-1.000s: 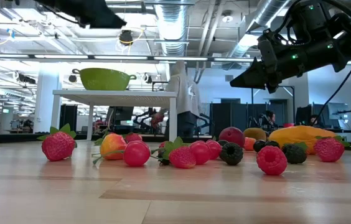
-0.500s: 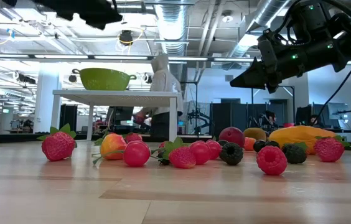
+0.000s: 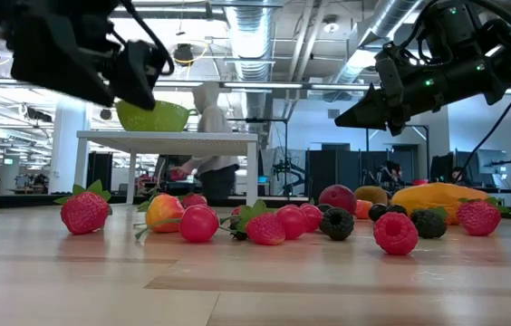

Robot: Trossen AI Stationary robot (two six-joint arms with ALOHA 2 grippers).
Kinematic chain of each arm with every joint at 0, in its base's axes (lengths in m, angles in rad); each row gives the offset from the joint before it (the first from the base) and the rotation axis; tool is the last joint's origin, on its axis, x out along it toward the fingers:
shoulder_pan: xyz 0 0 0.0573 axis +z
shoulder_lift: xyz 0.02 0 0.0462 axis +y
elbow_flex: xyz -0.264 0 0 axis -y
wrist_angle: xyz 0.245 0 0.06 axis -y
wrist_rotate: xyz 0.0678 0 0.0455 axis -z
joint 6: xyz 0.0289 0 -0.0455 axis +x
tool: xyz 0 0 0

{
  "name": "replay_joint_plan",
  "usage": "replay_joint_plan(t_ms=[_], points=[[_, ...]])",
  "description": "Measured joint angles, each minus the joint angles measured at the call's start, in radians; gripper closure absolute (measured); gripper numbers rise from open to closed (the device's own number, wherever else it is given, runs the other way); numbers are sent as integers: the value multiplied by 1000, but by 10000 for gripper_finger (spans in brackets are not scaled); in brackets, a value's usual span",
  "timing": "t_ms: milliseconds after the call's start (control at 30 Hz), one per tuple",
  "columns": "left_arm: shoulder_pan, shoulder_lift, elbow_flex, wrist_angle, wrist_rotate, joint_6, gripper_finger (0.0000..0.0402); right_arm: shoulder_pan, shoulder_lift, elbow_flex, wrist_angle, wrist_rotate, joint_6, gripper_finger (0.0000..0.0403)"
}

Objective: Pick & Place Fruit
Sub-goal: Put the strawberry into the green strainer bowl

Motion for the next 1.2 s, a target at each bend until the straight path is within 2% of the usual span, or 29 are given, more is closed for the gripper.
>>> replay_joint_plan(t_ms=[167,367,700,933,1200], points=[[0,38,0,0,0,-2,215,0,0,0,0,0,0,397],[-12,49,-2,0,9,-84,215,0,0,0,0,0,0,397],[-37,49,-70,2,16,-87,215,0,0,0,0,0,0,397],[-42,56,-74,12,9,-48,214,0,0,0,0,0,0,397],[-43,136,-74,32,-76,-29,160,0,0,0,0,0,0,397]])
